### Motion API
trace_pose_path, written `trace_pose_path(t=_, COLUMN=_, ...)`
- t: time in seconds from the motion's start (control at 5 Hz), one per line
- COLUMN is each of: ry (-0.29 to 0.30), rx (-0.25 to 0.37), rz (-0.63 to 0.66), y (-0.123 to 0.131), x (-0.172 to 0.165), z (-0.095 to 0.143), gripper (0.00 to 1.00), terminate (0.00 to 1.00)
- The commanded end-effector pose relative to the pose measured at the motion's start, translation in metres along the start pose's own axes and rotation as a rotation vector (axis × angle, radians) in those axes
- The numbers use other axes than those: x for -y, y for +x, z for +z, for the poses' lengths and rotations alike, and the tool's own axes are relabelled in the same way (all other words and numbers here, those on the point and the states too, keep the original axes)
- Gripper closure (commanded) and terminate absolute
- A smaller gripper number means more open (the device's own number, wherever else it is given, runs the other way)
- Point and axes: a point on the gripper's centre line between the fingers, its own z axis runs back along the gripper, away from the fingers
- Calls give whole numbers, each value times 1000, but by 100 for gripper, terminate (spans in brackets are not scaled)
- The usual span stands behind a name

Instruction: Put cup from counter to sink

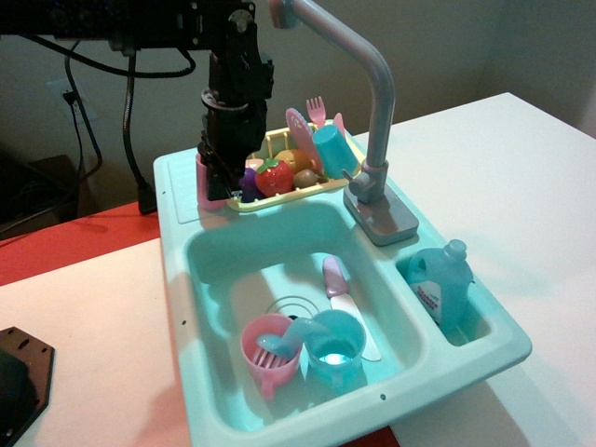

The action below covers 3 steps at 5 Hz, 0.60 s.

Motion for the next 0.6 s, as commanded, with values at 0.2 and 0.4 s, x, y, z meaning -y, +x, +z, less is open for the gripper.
trace_pose_path(t=0.2, ry=6, rx=196, rz=-159, y=26, x=53, z=60, gripper=100, terminate=0)
trace_pose_path(t=0.4, ry=-31, rx=175, rz=-216, y=28, x=71, z=43, gripper=100, terminate=0)
